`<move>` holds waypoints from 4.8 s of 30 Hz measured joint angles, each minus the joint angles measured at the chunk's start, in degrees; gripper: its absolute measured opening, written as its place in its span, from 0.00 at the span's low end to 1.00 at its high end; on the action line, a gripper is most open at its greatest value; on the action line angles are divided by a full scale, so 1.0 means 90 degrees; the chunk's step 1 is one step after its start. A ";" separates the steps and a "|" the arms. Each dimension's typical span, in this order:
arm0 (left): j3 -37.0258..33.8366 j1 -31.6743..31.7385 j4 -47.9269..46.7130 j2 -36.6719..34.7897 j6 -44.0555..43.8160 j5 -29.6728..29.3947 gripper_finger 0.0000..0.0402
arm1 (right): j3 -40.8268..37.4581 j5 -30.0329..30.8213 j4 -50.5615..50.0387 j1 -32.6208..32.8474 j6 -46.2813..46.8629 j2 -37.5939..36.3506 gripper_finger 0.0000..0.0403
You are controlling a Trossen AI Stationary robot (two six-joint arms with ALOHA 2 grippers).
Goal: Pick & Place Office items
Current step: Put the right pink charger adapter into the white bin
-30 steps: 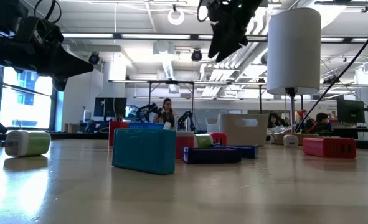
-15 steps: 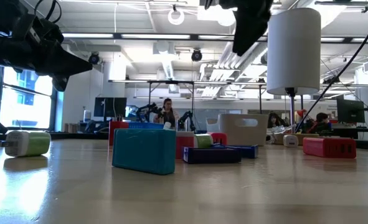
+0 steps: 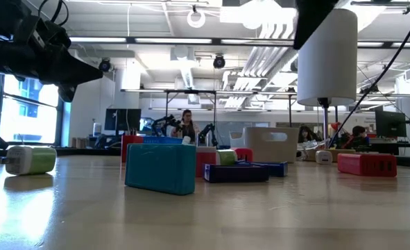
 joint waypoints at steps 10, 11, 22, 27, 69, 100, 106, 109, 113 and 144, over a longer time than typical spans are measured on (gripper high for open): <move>0.0001 -0.0002 0.0017 -0.0002 0.0002 0.0002 0.01 | -0.0409 0.1128 -0.0436 0.1584 0.1084 -0.1222 0.65; -0.0002 -0.0005 0.0015 0.0001 0.0002 0.0002 0.00 | -0.0601 0.1263 -0.0365 0.1765 0.1243 -0.1406 0.65; -0.0002 -0.0029 0.0022 0.0001 -0.0017 -0.0061 0.00 | -0.3434 0.2124 0.2308 0.2525 0.1645 -0.2867 0.65; -0.0001 -0.0029 0.0027 -0.0001 0.0000 -0.0219 0.00 | -0.4670 0.2052 0.4829 0.2198 0.0094 -0.2820 0.65; -0.0001 -0.0030 0.0066 0.0006 0.0444 -0.0324 0.00 | -0.5552 -0.0587 0.7043 0.0645 -0.1245 -0.1907 0.65; -0.0002 -0.0085 0.0670 0.0032 0.0035 -0.0488 0.00 | -0.5547 -0.0922 0.7715 0.0217 -0.1825 -0.1859 0.97; -0.0002 -0.0085 0.0668 0.0032 -0.0027 -0.0359 0.01 | -0.5547 -0.1126 0.8096 -0.0073 -0.2586 -0.1859 0.95; -0.0002 -0.0085 0.0668 0.0032 -0.0032 -0.0357 0.00 | -0.5547 -0.1355 0.8138 -0.0212 -0.2747 -0.1851 0.94; -0.0001 -0.0085 0.0668 0.0032 -0.0049 -0.0302 0.00 | -0.5547 -0.1790 0.8484 -0.0464 -0.2870 -0.1646 0.93; -0.0002 -0.0063 0.0670 0.0185 0.0976 -0.0367 0.01 | -0.5547 -0.3055 1.0683 -0.1913 -0.4468 0.0686 0.90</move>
